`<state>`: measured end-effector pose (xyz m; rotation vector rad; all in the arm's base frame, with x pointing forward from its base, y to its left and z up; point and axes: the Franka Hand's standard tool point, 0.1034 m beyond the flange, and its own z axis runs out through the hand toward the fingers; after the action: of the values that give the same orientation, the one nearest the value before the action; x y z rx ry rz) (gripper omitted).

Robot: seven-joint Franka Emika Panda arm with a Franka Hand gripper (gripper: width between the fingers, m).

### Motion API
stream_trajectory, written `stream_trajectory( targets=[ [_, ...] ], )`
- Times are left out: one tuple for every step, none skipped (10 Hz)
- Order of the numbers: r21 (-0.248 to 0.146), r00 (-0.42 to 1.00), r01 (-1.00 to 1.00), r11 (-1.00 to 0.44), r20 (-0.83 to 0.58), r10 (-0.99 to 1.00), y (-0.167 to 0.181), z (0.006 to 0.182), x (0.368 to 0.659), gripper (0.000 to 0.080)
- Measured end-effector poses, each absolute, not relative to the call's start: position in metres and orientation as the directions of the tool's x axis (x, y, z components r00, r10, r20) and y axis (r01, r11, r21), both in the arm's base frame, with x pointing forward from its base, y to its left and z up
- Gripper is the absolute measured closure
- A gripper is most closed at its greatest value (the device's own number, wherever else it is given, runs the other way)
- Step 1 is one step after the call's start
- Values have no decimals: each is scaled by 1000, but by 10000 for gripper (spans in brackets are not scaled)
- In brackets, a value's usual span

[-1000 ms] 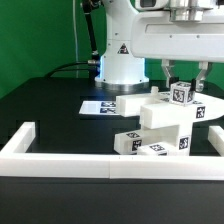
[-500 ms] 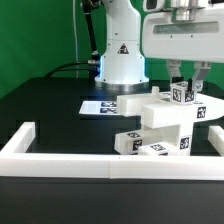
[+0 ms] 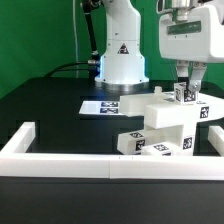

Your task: Assemble chair

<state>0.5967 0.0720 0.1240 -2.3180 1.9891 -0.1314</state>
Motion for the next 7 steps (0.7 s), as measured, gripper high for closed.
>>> stream_trajectory(
  targets=[
    [-119, 156, -980, -156, 11, -988, 72, 124, 597, 512],
    [-114, 174, -978, -174, 16, -985, 72, 123, 596, 353],
    [-104, 207, -972, -208, 23, -978, 73, 122, 596, 228],
    [-101, 254, -961, -256, 32, -967, 74, 121, 597, 228],
    [-97, 341, -934, -344, 43, -939, 74, 121, 597, 166],
    [-95, 409, -906, -412, 51, -911, 76, 121, 598, 154],
    [-90, 504, -857, -508, 62, -861, 76, 122, 599, 154]
  ],
)
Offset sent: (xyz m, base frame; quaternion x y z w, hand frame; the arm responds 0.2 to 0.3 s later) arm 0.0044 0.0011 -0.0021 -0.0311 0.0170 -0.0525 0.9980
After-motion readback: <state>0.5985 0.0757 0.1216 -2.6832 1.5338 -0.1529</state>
